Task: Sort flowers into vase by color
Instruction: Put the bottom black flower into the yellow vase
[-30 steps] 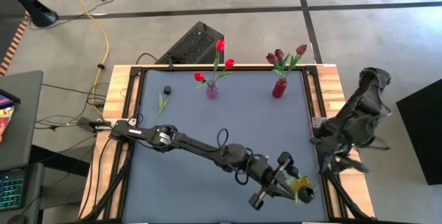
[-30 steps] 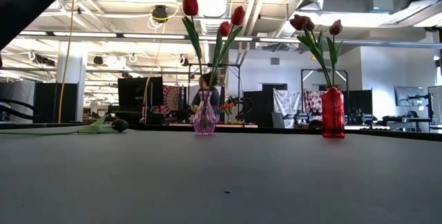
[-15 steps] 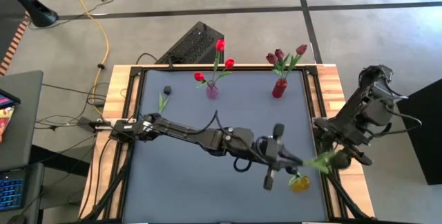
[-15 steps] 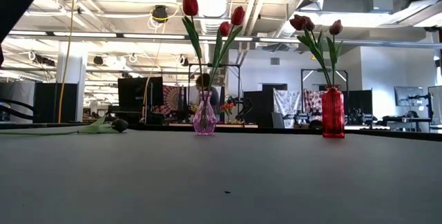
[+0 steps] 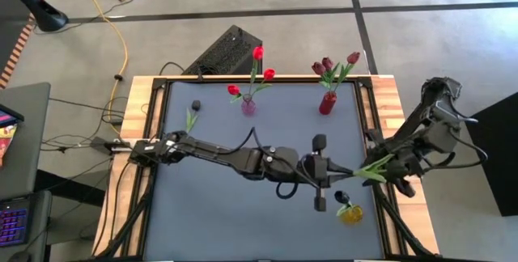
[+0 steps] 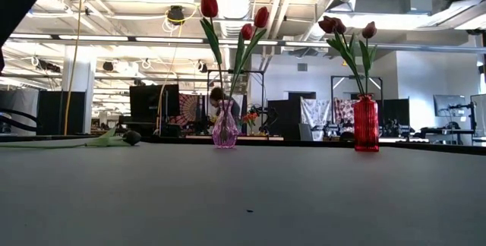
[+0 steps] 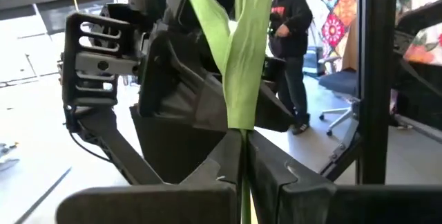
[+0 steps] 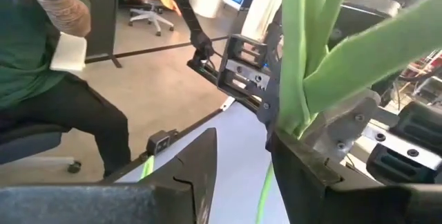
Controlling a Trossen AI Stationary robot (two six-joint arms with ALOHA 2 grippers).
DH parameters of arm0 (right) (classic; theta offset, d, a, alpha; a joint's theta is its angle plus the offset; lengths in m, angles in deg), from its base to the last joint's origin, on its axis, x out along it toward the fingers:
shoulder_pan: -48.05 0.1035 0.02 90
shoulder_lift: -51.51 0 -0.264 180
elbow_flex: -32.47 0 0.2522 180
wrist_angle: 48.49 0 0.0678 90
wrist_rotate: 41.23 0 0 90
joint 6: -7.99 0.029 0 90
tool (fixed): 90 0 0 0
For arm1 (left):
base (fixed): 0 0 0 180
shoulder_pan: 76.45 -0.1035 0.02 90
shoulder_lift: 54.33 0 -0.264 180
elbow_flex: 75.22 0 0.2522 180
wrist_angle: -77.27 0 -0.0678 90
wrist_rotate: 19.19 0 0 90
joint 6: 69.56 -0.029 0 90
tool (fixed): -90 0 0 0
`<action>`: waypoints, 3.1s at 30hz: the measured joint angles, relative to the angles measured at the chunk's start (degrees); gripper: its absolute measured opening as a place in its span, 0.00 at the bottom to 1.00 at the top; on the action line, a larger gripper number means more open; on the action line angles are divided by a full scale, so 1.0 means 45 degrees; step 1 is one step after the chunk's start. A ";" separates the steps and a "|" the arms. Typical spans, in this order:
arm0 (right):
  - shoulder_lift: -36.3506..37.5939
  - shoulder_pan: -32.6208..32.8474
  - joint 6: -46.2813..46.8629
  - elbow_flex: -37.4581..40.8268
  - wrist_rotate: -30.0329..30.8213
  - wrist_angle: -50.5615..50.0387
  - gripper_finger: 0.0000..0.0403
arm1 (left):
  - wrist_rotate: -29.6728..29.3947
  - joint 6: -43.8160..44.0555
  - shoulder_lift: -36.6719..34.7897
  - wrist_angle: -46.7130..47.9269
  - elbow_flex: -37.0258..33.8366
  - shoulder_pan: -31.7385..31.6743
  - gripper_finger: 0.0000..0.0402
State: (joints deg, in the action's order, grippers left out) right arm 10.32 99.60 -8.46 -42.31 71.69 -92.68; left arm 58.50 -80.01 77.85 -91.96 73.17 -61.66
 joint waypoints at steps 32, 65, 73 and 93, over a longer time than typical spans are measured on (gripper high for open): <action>-0.0087 -0.0005 -0.2456 0.0000 0.1325 0.1296 0.51 | -0.1005 -0.0052 -0.0082 -0.0006 -0.0001 -0.0118 0.00; 0.0035 -0.0010 0.1335 -0.0199 0.1955 0.0738 0.11 | -0.3704 -0.2018 -0.0728 0.1986 -0.0005 0.0237 0.35; 0.0097 0.0000 0.4086 -0.2300 0.1878 -0.3126 0.10 | -0.3509 -0.0457 -0.2001 0.6250 -0.0005 0.0539 0.50; -0.1270 0.1523 1.1964 -0.2897 -0.3182 -0.6745 0.10 | -0.4732 0.0186 -0.2193 1.0144 -0.0010 0.1250 0.29</action>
State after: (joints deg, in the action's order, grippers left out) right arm 4.60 106.45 45.37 -55.34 57.37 -123.03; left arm 37.20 -79.17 67.98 -46.31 73.13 -56.04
